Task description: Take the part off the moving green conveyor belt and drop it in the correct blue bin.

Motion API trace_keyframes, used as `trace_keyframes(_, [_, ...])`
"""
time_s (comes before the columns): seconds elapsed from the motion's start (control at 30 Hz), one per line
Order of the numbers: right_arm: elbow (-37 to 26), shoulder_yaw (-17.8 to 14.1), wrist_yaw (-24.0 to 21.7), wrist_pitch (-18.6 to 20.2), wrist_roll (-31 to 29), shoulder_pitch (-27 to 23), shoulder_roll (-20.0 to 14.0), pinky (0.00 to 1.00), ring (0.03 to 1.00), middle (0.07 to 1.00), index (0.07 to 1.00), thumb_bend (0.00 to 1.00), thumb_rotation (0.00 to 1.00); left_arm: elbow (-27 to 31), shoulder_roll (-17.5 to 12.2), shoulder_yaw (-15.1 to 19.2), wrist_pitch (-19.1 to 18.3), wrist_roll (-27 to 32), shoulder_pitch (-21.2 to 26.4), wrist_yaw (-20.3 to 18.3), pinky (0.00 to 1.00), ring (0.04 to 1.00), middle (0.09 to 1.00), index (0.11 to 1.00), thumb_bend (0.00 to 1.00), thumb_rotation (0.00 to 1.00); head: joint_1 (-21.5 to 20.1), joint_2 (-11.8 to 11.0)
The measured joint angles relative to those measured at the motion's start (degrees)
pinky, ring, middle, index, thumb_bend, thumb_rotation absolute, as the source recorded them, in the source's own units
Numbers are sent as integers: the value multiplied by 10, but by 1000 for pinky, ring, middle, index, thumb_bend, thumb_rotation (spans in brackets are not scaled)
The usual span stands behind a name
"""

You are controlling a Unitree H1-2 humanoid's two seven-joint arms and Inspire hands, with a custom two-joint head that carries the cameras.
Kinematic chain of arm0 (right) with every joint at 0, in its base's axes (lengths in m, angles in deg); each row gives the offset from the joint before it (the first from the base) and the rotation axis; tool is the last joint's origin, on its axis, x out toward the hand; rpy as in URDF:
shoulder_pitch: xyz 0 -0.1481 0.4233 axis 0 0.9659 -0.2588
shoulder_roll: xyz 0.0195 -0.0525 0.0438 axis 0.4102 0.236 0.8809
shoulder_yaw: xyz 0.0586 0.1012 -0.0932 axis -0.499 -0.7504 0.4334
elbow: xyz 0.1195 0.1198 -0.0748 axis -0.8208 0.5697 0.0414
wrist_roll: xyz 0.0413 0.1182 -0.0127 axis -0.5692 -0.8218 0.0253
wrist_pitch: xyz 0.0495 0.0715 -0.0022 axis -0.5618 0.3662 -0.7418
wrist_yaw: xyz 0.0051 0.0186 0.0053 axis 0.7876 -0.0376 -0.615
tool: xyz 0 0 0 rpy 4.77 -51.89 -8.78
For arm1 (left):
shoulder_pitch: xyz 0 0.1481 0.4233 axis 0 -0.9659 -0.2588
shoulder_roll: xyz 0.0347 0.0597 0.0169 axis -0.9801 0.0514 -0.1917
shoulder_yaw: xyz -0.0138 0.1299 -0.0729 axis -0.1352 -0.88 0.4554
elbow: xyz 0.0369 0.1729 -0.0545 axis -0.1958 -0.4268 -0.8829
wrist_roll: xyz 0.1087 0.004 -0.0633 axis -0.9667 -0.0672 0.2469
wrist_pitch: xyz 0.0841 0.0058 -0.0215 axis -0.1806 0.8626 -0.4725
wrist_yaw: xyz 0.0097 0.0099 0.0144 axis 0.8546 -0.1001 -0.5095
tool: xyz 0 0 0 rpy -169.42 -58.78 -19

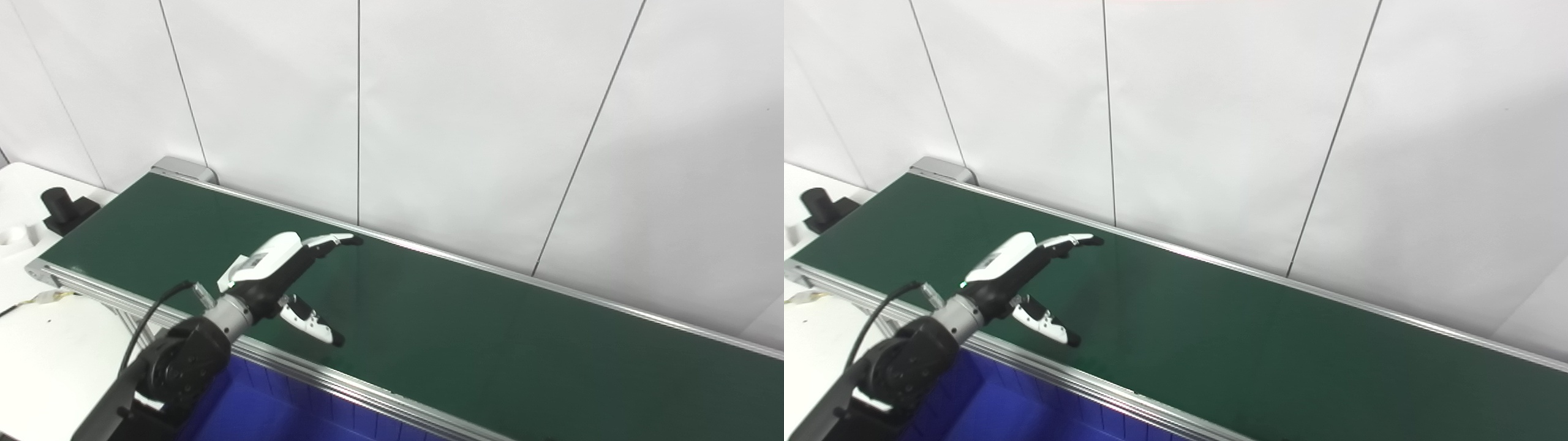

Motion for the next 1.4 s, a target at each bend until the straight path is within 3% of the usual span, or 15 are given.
trace_keyframes(0.27, [-1, 0, 0, 0, 0, 1, -1, 836, 881, 897, 950, 805, 540, -51, -44, -23, 13, -70, 15, 0, 828, 903, 908, 874, 860, 0, 4, 2])
trace_keyframes(0.6, [-5, 0, -1, 0, 0, 3, -5, 850, 890, 905, 958, 796, 529, -107, -101, -58, 8, -111, 63, -64, 827, 913, 925, 889, 915, 1, 15, 4])
trace_keyframes(0.97, [-7, 0, -1, 0, -4, 5, -6, 841, 888, 903, 960, 774, 532, -212, -125, -92, 7, -170, 99, -63, 817, 913, 934, 886, 914, 0, 18, 4])
trace_keyframes(1.23, [-7, 0, -2, 0, -9, 5, -6, 846, 886, 901, 958, 771, 527, -258, -125, -113, 5, -172, 127, -64, 878, 931, 935, 888, 900, 0, 18, 5])
trace_keyframes(1.4, [-7, 0, -2, 0, -9, 5, -6, 843, 887, 901, 957, 780, 534, -308, -122, -133, 6, -172, 150, -56, 839, 894, 917, 884, 916, 0, 18, 5])
